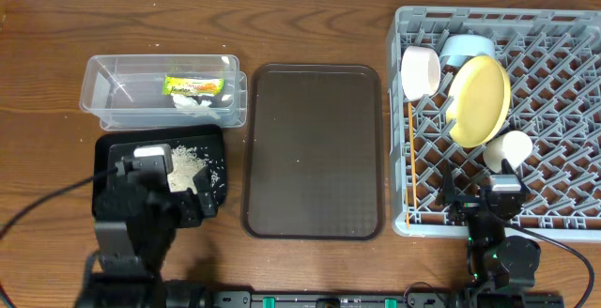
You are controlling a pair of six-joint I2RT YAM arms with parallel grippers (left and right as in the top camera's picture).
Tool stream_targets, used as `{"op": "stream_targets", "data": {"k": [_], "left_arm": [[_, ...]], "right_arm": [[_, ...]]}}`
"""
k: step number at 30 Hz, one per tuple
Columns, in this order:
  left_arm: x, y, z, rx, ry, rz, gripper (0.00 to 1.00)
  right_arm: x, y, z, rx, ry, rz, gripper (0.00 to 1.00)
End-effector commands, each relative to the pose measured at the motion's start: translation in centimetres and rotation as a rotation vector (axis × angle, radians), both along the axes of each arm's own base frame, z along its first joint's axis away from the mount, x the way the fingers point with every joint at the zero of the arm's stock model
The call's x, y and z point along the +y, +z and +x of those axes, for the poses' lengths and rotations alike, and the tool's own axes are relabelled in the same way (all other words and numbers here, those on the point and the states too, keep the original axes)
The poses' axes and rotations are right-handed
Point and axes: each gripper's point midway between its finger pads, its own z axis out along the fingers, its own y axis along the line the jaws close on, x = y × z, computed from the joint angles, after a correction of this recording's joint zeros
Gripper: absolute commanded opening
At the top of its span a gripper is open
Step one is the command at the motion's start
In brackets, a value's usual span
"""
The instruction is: Sort waste into correct bins and load items into the dishwasher rack
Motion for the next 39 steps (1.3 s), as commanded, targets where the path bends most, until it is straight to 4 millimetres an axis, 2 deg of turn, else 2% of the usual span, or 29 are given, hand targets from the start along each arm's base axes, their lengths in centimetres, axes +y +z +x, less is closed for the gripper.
{"op": "stream_targets", "data": {"k": [1,6,14,18,21,39], "left_arm": [[0.5,-2.8,0.1,-0.053,0.018,0.02,0.98],[0.5,-4.9,1.5,-0.25,0.026,0.003,0.98],[1.0,-4.9,3.2,-0.552,0.057,0.005,0.98],[1.6,-5.9,3.2,-0.52,0.091,0.018,0.98],[1.5,-8.0,2.9,-0.434,0.086,0.021,0.98],[1.5,-7.9,3.0,-0.435,0.083,0.021,0.98]], "right_arm": [[0.8,0.0,0.0,-0.002,0.037,-0.011,0.99],[0.8,0.0,0.0,-0.002,0.037,-0.011,0.99],[0.8,0.0,0.0,-0.002,0.037,-0.011,0.99],[0.8,0.0,0.0,-0.002,0.037,-0.011,0.99],[0.8,0.0,0.0,-0.002,0.037,-0.011,0.99],[0.8,0.0,0.0,-0.002,0.036,-0.011,0.99]]}}
